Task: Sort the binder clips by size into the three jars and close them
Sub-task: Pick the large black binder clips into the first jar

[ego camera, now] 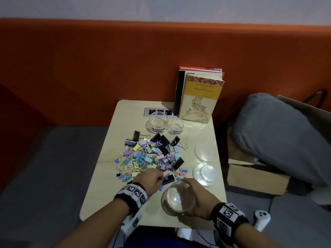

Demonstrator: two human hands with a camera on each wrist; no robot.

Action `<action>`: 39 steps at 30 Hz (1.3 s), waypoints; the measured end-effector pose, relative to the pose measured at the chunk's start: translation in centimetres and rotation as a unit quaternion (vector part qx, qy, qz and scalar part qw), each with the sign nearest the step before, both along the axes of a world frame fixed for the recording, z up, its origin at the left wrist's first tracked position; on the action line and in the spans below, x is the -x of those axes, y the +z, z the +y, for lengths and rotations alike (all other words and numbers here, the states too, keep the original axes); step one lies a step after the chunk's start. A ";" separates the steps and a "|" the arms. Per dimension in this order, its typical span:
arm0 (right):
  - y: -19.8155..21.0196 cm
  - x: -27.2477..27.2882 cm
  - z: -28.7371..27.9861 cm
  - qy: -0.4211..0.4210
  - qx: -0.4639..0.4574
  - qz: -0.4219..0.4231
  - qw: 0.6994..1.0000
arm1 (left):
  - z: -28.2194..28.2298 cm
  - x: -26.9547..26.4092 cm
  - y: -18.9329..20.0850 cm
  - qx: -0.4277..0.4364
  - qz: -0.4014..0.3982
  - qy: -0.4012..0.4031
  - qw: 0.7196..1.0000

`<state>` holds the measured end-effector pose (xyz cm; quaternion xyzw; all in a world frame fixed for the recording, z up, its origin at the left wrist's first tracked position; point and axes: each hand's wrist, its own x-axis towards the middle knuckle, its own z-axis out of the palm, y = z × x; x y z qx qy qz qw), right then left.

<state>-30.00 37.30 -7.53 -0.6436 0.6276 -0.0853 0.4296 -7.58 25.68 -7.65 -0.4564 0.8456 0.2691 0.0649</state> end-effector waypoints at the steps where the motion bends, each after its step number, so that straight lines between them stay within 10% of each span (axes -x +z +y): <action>1: -0.1 0.0 -0.1 0.000 -0.003 0.000 1.000 | 0.0 -0.5 0.1 0.015 0.002 0.021 1.000; 19: 0.0 -2.6 -1.6 -0.017 -0.013 -0.015 1.000 | 1.1 -10.4 -2.3 -0.010 -0.106 0.079 0.991; 32: 0.9 -4.3 -0.8 -0.044 -0.029 0.008 0.999 | -0.8 -11.4 -0.1 -0.169 0.077 0.127 0.974; 39: 0.5 -4.9 -0.3 -0.069 -0.023 0.018 0.997 | -2.8 -11.3 0.6 -0.085 0.083 0.064 0.991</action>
